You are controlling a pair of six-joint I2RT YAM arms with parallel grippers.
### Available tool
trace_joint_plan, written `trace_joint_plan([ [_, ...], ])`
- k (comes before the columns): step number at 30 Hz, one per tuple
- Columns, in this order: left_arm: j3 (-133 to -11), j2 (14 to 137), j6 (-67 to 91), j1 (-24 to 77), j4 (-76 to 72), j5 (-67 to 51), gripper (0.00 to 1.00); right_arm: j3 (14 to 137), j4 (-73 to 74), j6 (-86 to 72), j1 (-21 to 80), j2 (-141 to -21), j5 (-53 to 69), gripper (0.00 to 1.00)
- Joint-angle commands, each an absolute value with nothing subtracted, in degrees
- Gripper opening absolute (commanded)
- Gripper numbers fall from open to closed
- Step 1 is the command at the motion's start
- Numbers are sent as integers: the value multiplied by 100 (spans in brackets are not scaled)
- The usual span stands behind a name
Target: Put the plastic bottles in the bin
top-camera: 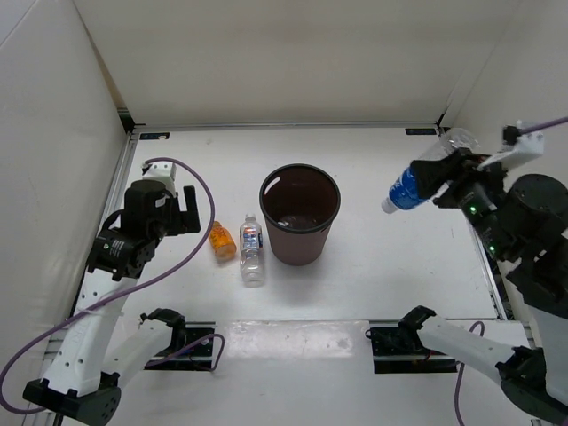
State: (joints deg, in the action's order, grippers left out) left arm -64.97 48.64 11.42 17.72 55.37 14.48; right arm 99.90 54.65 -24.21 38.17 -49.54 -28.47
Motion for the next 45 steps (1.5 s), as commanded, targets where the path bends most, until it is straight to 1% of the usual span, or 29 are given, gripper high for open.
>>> trace_joint_plan([
  [1, -6592, 4790, 1143, 1731, 5502, 1415, 100, 9582, 3573, -838, 4112, -5167, -2628, 38],
  [3, -6566, 4773, 1143, 1732, 5493, 1336, 100, 9431, 3176, -502, 4244, -5334, -2453, 38],
  [4, -6548, 4764, 1143, 1731, 5467, 1319, 100, 9361, 3138, -310, 4593, -5535, -2435, 36],
  [5, -6548, 4772, 1143, 1731, 5467, 1327, 100, 9360, 3094, -64, 4788, -5624, -2643, 35],
  [7, -6565, 4869, 1134, 1731, 5458, 1345, 100, 9229, 2699, 464, 5682, -5984, -3344, 35],
  [8, -6600, 4895, 1125, 1731, 5493, 1336, 100, 9168, 2559, 770, 5852, -6064, -3688, 33],
  [9, -6601, 4913, 1125, 1731, 5502, 1345, 100, 9071, 2192, 930, 6080, -6256, -3778, 33],
  [12, -6566, 4922, 1125, 1723, 5511, 1327, 100, 9123, 2171, 626, 6065, -6625, -3385, 33],
  [13, -6565, 4870, 1125, 1731, 5485, 1336, 100, 9210, 2241, 502, 6021, -6714, -2975, 35],
  [14, -6548, 4869, 1125, 1723, 5484, 1345, 100, 9220, 2250, 362, 5934, -6793, -2875, 37],
  [16, -6557, 4860, 1125, 1732, 5502, 1371, 100, 9237, 2276, 264, 5933, -7013, -2717, 41],
  [17, -6557, 4860, 1116, 1740, 5519, 1371, 100, 9324, 2320, 220, 5959, -7214, -2672, 47],
  [19, -6548, 4860, 1116, 1723, 5511, 1354, 100, 9500, 2547, 159, 5959, -7382, -2733, 52],
  [20, -6565, 4878, 1108, 1723, 5493, 1354, 100, 9597, 2592, 106, 5959, -7426, -2629, 55],
  [21, -6557, 4887, 1107, 1731, 5502, 1327, 100, 9632, 2628, 45, 5933, -7462, -2593, 65],
  [26, -6565, 4922, 1090, 1723, 5485, 1257, 100, 9677, 2742, -193, 5810, -7462, -2286, 79],
  [27, -6565, 4931, 1090, 1723, 5493, 1266, 100, 9677, 2733, -272, 5740, -7462, -2268, 85],
  [30, -6557, 4922, 1099, 1723, 5493, 1257, 100, 9703, 2733, -307, 5730, -7479, -2311, 87],
  [31, -6557, 4931, 1081, 1723, 5484, 1239, 100, 9703, 2733, -308, 5730, -7479, -2390, 90],
  [38, -6557, 4966, 1064, 1740, 5484, 1178, 100, 9571, 2812, -273, 5853, -7287, -2865, 90],
  [41, -6513, 4992, 1072, 1731, 5458, 1134, 100, 9431, 3049, -395, 5854, -7024, -3609, 90],
  [42, -6487, 5053, 1072, 1731, 5441, 1047, 100, 9413, 3554, -500, 5784, -6979, -3821, 90],
  [43, -6425, 5097, 1072, 1740, 5397, 1002, 100, 9396, 3812, -1067, 5627, -6874, -4406, 90],
  [44, -6390, 5132, 1081, 1732, 5309, 898, 100, 9378, 4110, -1351, 5538, -6777, -4612, 90],
  [45, -6364, 5194, 1055, 1723, 5300, 766, 100, 9247, 4766, -1649, 5276, -6724, -4797, 90],
])
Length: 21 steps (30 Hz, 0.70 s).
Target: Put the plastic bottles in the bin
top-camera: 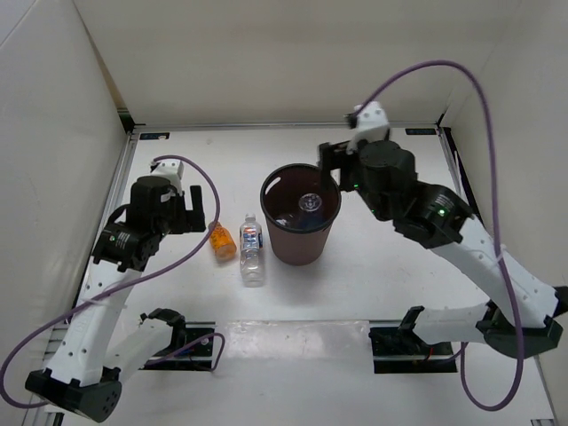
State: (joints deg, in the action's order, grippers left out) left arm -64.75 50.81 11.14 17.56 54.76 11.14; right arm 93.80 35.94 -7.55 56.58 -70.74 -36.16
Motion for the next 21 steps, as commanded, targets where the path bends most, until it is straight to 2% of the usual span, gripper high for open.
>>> trace_joint_plan([
  [1, -6459, 5455, 1055, 1731, 5474, 721, 100, 8959, 5399, -2531, 4943, -6584, -5103, 90],
  [3, -6565, 5633, 1090, 1723, 5572, 677, 100, 8308, 6295, -3500, 4440, -5981, -5203, 90],
  [4, -6583, 5834, 1116, 1731, 5581, 668, 100, 7479, 6319, -3794, 4299, -5846, -5177, 87],
  [7, -6548, 6072, 1125, 1723, 5564, 361, 100, 6299, 5926, -4104, 4121, -4827, -5386, 87],
  [9, -6548, 6222, 1142, 1723, 5581, 290, 100, 5987, 5749, -4140, 4218, -4101, -5466, 90],
  [12, -6539, 6512, 1265, 1714, 5572, 342, 100, 5162, 5406, -4296, 4123, -3545, -5642, 90],
  [14, -6644, 6914, 1484, 1731, 5738, 483, 100, 4853, 5099, -4299, 3912, -3402, -5268, 90],
  [15, -6671, 7021, 1564, 1740, 5783, 475, 100, 4730, 4767, -3793, 3581, -3280, -5125, 90],
  [17, -6793, 7511, 1687, 1723, 5853, 405, 100, 4449, 4615, -3988, 3385, -3199, -4984, 90],
  [21, -7127, 8269, 2012, 1723, 6258, 405, 100, 4132, 4387, -4167, 2166, -3418, -4387, 90],
])
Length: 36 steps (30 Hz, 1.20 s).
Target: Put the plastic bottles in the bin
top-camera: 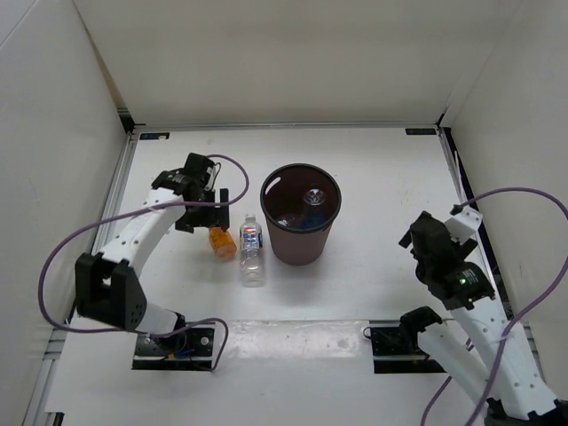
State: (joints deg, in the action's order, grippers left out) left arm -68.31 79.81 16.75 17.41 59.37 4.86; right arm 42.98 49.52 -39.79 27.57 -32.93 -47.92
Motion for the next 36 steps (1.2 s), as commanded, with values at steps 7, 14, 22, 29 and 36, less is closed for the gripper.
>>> trace_joint_plan([
  [7, -6488, 8165, 2715, 1723, 5380, 246, 100, 3903, 3727, -3457, -252, -4252, -2086, 90],
  [14, -6197, 8630, 2944, 1740, 4520, 650, 100, 3762, 3437, -3147, -687, -4298, -993, 90],
  [22, -6144, 9307, 2944, 1661, 4245, 694, 100, 4007, 3472, -3340, 631, -4640, -2021, 90],
  [29, -6003, 9474, 2918, 1661, 3938, 361, 87, 4175, 3586, -3454, 590, -5053, -2137, 90],
  [36, -5889, 8994, 3129, 1740, 4078, 413, 44, 4149, 3542, -3349, 343, -5080, -1767, 90],
])
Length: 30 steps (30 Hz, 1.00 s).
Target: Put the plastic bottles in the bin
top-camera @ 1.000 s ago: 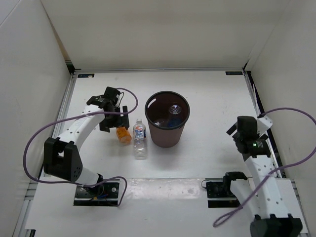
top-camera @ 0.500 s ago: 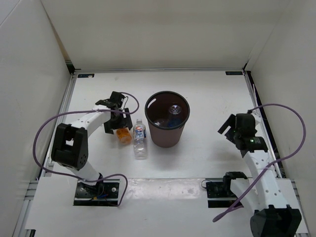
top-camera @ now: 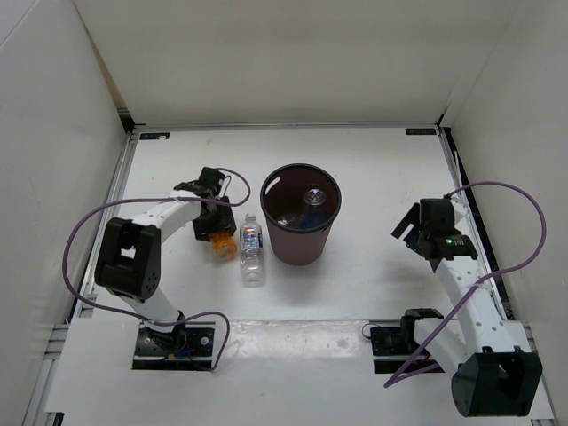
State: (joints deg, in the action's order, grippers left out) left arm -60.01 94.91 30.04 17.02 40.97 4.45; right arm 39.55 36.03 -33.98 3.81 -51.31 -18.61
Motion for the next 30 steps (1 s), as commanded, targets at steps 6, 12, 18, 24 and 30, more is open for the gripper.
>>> trace_joint_plan([
  [6, -6371, 7415, 3111, 2090, 5252, 1140, 43, 4113, 3516, -3357, 300, -5001, -1767, 90],
  [12, -7119, 5532, 3015, 2347, 5652, 1724, 49, 4104, 3489, -3322, 325, -4983, -1731, 90],
  [18, -7697, 5211, 2129, 2759, 4174, 194, 54, 4175, 3506, -3313, 299, -5211, -1767, 86],
  [24, -10298, 7320, 1487, 4314, 5230, 1270, 49, 4192, 3489, -3331, 475, -5221, -1924, 86],
  [30, -10950, 8041, 1345, 4799, 5159, 1424, 55, 4228, 3507, -3331, 527, -5300, -1995, 85],
])
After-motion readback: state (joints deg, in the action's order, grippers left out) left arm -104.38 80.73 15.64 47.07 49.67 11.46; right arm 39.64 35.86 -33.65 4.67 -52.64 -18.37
